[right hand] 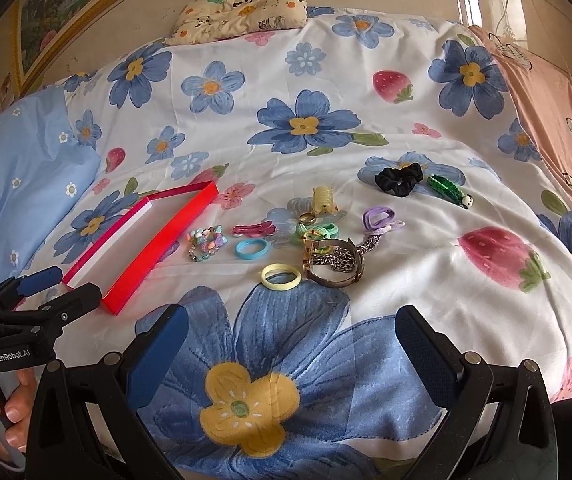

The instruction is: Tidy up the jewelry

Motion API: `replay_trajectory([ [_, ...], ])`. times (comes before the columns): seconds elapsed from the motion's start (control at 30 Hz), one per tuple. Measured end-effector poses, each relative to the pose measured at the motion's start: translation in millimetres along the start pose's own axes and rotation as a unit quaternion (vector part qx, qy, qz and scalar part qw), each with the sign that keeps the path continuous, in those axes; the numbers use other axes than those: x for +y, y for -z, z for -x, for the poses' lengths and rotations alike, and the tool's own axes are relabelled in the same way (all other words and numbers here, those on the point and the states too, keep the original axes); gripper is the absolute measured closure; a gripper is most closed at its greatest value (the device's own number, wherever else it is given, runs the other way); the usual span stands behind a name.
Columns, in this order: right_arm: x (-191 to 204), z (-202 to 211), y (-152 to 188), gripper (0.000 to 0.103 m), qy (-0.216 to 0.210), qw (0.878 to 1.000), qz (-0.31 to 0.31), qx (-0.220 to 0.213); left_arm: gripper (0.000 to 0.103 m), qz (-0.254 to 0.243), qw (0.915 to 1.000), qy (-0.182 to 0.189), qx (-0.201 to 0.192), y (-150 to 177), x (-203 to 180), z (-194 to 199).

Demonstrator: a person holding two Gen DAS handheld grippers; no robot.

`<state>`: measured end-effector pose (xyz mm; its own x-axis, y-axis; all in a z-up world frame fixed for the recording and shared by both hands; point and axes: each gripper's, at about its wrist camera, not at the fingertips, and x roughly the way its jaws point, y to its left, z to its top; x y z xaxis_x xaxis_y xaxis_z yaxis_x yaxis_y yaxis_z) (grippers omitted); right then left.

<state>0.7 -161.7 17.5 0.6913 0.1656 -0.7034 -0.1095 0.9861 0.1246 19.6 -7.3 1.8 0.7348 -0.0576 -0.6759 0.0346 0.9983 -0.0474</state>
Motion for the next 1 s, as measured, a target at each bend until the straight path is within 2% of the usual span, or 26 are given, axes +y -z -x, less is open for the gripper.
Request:
replay_trajectory([
  [0.1, -2.9, -4.9, -3.3, 0.000, 0.000, 1.000, 0.001, 0.003, 0.007, -0.011, 0.9999, 0.001, 0.004, -6.8, -0.3, -9.9],
  [0.2, -5.9, -10.8, -7.3, 0.007, -0.008, 1.000, -0.003, 0.009, 0.013, -0.012, 0.9998, 0.009, 0.014, -14.4, 1.5, -23.1],
  [0.27, -9.3, -16.3, -10.6, 0.013, -0.014, 1.000, -0.008, 0.015, 0.017, -0.009, 0.9996, 0.015, 0.022, -20.2, 3.6, -32.7],
  [0.37, -13.7, -25.7, -16.4, 0.031, -0.016, 0.999, -0.014, 0.025, 0.023, -0.009, 0.9994, 0.018, 0.030, -31.4, 7.0, -47.8],
  [0.47, -18.8, -34.8, -21.3, 0.041, -0.021, 0.999, -0.025, 0.036, 0.029, -0.015, 0.9989, 0.027, 0.037, -42.7, 7.5, -61.8],
  [0.6, -21.1, -45.4, -26.8, 0.046, -0.031, 0.998, -0.031, 0.047, 0.033, -0.028, 0.9977, 0.041, 0.045, -55.3, 4.8, -80.3],
  [0.73, -21.5, -57.2, -33.1, 0.050, -0.034, 0.997, -0.031, 0.055, 0.041, -0.044, 0.9956, 0.058, 0.059, -66.4, 2.8, -99.6],
  [0.83, -22.7, -67.6, -37.0, 0.061, -0.034, 0.997, -0.031, 0.064, 0.049, -0.054, 0.9934, 0.066, 0.077, -73.2, 2.8, -119.2],
  [0.9, -24.4, -77.0, -39.0, 0.062, -0.034, 0.996, -0.032, 0.074, 0.053, -0.053, 0.9922, 0.070, 0.089, -78.0, 4.2, -133.4],
  [1.0, -26.2, -89.0, -41.8, 0.069, -0.036, 0.995, -0.034, 0.086, 0.057, -0.056, 0.9904, 0.074, 0.103, -84.4, 4.3, -153.4],
])
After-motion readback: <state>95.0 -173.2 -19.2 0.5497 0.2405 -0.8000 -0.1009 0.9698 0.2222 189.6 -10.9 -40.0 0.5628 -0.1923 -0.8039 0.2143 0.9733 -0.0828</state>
